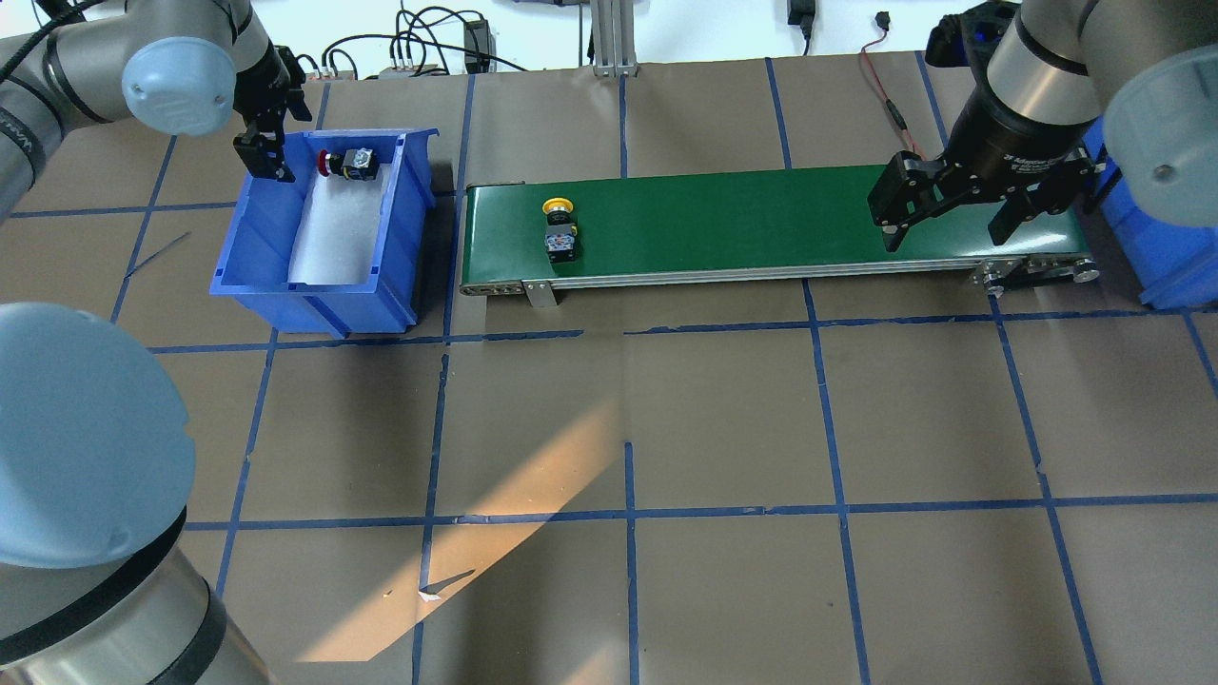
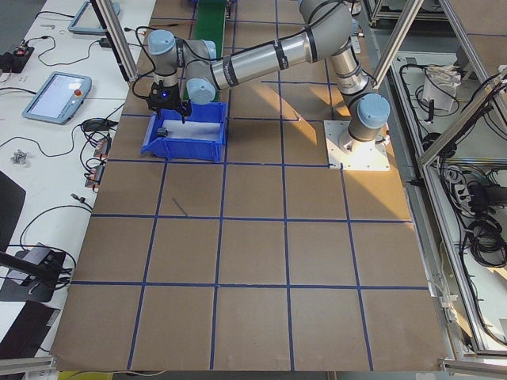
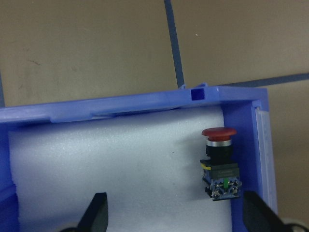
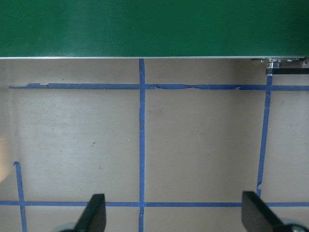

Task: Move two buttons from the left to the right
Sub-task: 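Raise the left gripper and move it back over the blue bin, then lower the left gripper and grasp the red push-button in the bin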

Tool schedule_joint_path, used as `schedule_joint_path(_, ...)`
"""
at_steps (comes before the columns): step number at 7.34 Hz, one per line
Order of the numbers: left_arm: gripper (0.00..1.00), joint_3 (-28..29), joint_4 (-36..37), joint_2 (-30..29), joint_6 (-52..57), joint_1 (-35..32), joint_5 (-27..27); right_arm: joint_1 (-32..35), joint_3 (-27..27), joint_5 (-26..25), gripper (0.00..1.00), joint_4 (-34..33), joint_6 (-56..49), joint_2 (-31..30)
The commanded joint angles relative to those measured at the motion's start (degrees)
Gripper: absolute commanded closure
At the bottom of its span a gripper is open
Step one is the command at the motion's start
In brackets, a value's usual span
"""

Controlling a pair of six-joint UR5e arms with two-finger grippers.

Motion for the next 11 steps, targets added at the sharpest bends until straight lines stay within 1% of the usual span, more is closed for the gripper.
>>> schedule_joint_path(1,0.04,1.34,2.71,-2.39,-6.05,0.09,-0.15,0.00,0.00,0.00,0.00,0.00,-0.03,0.03)
schedule_joint_path(4,0.05,6.18,2.36,-8.00,-5.44,0.01,-0.33,0.00,0.00,0.00,0.00,0.00,-0.03,0.12)
schedule_joint_path(8,0.06,6.19,3.15,-10.56,-4.73,0.01,-0.50,0.00,0.00,0.00,0.00,0.00,-0.03,0.12)
schedule_joint_path(11,0.05,6.10,3.32,-11.45,-4.56,0.09,-0.50,0.00,0.00,0.00,0.00,-0.09,-0.03,0.12)
